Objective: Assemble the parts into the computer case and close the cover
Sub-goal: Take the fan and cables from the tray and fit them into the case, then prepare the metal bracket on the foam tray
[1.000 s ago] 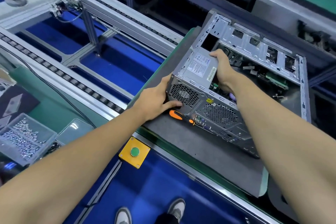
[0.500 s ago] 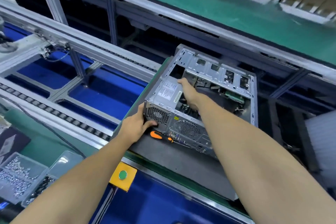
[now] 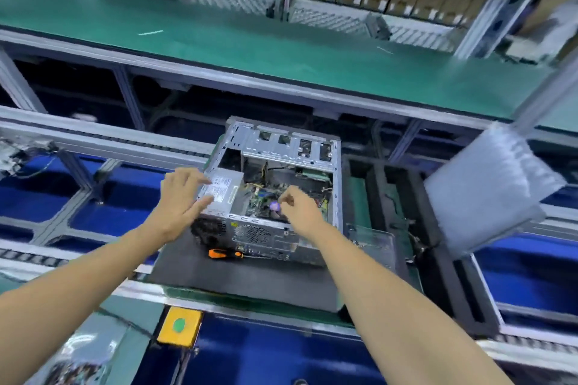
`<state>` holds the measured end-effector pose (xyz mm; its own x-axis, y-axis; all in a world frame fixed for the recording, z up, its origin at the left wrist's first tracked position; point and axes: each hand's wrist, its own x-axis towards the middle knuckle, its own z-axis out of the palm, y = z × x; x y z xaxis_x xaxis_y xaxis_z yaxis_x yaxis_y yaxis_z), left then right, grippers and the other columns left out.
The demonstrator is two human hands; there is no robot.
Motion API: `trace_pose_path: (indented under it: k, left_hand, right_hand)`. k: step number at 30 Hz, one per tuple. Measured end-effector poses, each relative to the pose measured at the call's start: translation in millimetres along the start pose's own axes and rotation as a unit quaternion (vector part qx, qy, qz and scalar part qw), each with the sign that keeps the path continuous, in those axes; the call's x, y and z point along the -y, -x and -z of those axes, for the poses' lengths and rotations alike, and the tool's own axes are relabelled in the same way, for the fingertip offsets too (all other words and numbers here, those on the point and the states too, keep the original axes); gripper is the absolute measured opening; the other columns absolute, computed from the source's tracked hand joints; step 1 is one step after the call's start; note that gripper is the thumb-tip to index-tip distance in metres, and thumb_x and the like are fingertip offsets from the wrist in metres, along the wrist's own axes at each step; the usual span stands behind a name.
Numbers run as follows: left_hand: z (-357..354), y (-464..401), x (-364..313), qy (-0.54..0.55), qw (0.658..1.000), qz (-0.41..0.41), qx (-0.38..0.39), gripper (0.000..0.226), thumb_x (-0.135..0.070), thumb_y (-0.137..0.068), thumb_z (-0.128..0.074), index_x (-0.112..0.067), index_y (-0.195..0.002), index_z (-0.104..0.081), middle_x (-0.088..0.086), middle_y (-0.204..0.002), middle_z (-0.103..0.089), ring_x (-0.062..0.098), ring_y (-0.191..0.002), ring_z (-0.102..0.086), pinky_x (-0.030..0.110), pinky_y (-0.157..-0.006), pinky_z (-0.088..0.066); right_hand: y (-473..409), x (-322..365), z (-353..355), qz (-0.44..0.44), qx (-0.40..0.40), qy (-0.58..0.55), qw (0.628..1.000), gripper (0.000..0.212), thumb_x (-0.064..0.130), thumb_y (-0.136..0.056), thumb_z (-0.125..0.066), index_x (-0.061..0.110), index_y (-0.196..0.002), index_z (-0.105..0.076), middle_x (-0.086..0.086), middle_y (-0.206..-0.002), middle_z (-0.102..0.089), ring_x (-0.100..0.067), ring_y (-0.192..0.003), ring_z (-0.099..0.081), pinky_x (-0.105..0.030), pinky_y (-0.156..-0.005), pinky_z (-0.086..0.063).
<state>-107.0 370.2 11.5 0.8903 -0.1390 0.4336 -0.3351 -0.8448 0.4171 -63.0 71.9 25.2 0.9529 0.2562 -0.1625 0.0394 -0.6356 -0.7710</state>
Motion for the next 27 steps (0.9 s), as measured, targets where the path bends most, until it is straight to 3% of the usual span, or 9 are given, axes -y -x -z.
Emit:
trace_pose_path:
  k: [4, 7, 10, 12, 15, 17, 19, 22, 27]
  left_hand:
    - [-19.8, -53.5, -75.5, -0.019, 0.996, -0.082, 0.032, 0.039, -0.054, -0.102, -0.033, -0.027, -0.102, -0.062, -0.008, -0.110, -0.044, 0.024, -0.105, -0.043, 0.042, -0.094, -0.029]
    - [-58.9, -83.5, -140.2, -0.003, 0.987, -0.145, 0.071, 0.032, -0.053, -0.101, -0.042, -0.028, -0.097, -0.061, -0.008, -0.105, -0.047, 0.018, -0.098, -0.038, 0.037, -0.087, -0.029]
    - [-104.8, -107.1, -193.9, -0.007, 0.973, -0.198, 0.119, 0.021, -0.047, -0.098, -0.053, -0.028, -0.094, -0.061, -0.009, -0.105, -0.048, 0.012, -0.098, -0.030, 0.035, -0.087, -0.028]
    - [-131.9, -121.1, -223.1, -0.017, 0.966, -0.202, 0.163, 0.018, -0.047, -0.099, -0.054, -0.030, -0.096, -0.060, -0.010, -0.105, -0.048, 0.013, -0.101, -0.032, 0.035, -0.087, -0.027]
    - [-169.8, -141.6, -255.7, -0.104, 0.939, -0.218, 0.246, 0.020, -0.051, -0.098, -0.053, -0.034, -0.106, -0.059, -0.006, -0.105, -0.051, 0.022, -0.105, -0.044, 0.038, -0.089, -0.034]
    - [-190.7, -152.1, -271.0, -0.203, 0.896, -0.252, 0.304, 0.029, -0.053, -0.095, -0.057, -0.032, -0.114, -0.062, -0.003, -0.109, -0.057, 0.024, -0.108, -0.049, 0.040, -0.091, -0.039]
    - [-208.3, -159.6, -281.3, -0.270, 0.850, -0.269, 0.365, 0.033, -0.052, -0.091, -0.065, -0.033, -0.118, -0.064, -0.003, -0.112, -0.061, 0.023, -0.111, -0.051, 0.038, -0.089, -0.041]
    - [-235.2, -166.7, -291.7, -0.307, 0.805, -0.241, 0.448, 0.030, -0.040, -0.087, -0.076, -0.032, -0.115, -0.069, -0.007, -0.114, -0.068, 0.021, -0.113, -0.057, 0.035, -0.091, -0.047]
    - [-266.3, -170.6, -292.0, -0.244, 0.793, -0.086, 0.552, 0.024, -0.010, -0.084, -0.076, -0.023, -0.104, -0.072, -0.004, -0.110, -0.073, 0.021, -0.105, -0.066, 0.035, -0.091, -0.053]
  right_hand:
    - [13.4, -32.7, 34.6, 0.003, -0.061, 0.032, 0.998, 0.014, 0.005, -0.098, -0.052, 0.011, -0.095, -0.065, -0.006, -0.105, -0.058, -0.025, -0.091, -0.057, -0.036, -0.080, -0.046]
    - [21.3, -62.7, 71.0, -0.002, -0.105, 0.013, 0.994, 0.024, 0.000, -0.095, -0.049, 0.017, -0.087, -0.063, -0.002, -0.101, -0.057, -0.019, -0.089, -0.055, -0.025, -0.075, -0.041]
    - [29.7, -99.0, 114.0, -0.009, -0.137, -0.009, 0.990, 0.029, -0.003, -0.094, -0.047, 0.021, -0.084, -0.059, -0.005, -0.103, -0.058, -0.022, -0.093, -0.055, -0.032, -0.082, -0.044]
    - [34.5, -130.2, 140.0, -0.035, -0.120, -0.005, 0.992, 0.020, -0.001, -0.096, -0.048, 0.014, -0.092, -0.061, -0.005, -0.102, -0.060, -0.021, -0.088, -0.055, -0.033, -0.079, -0.045]
    - [44.5, -181.0, 167.7, -0.095, -0.058, 0.016, 0.994, 0.013, 0.005, -0.097, -0.049, 0.012, -0.097, -0.061, 0.000, -0.088, -0.060, -0.018, -0.074, -0.051, -0.030, -0.064, -0.042]
    - [50.9, -211.4, 174.8, -0.121, -0.016, 0.039, 0.992, 0.010, 0.007, -0.097, -0.051, 0.010, -0.098, -0.060, 0.000, -0.084, -0.060, -0.021, -0.073, -0.051, -0.030, -0.063, -0.042]
    - [56.0, -234.7, 174.1, -0.126, 0.018, 0.073, 0.989, 0.009, 0.005, -0.097, -0.052, 0.006, -0.100, -0.060, -0.007, -0.093, -0.064, -0.027, -0.081, -0.056, -0.034, -0.071, -0.046]
    - [58.6, -260.0, 167.3, -0.102, 0.056, 0.115, 0.987, 0.018, 0.003, -0.094, -0.051, 0.009, -0.105, -0.064, -0.014, -0.108, -0.067, -0.030, -0.099, -0.062, -0.036, -0.086, -0.052]
    - [50.8, -279.5, 146.7, -0.038, 0.073, 0.178, 0.981, 0.020, 0.012, -0.095, -0.057, 0.016, -0.112, -0.064, -0.008, -0.112, -0.063, -0.029, -0.112, -0.049, -0.039, -0.096, -0.046]
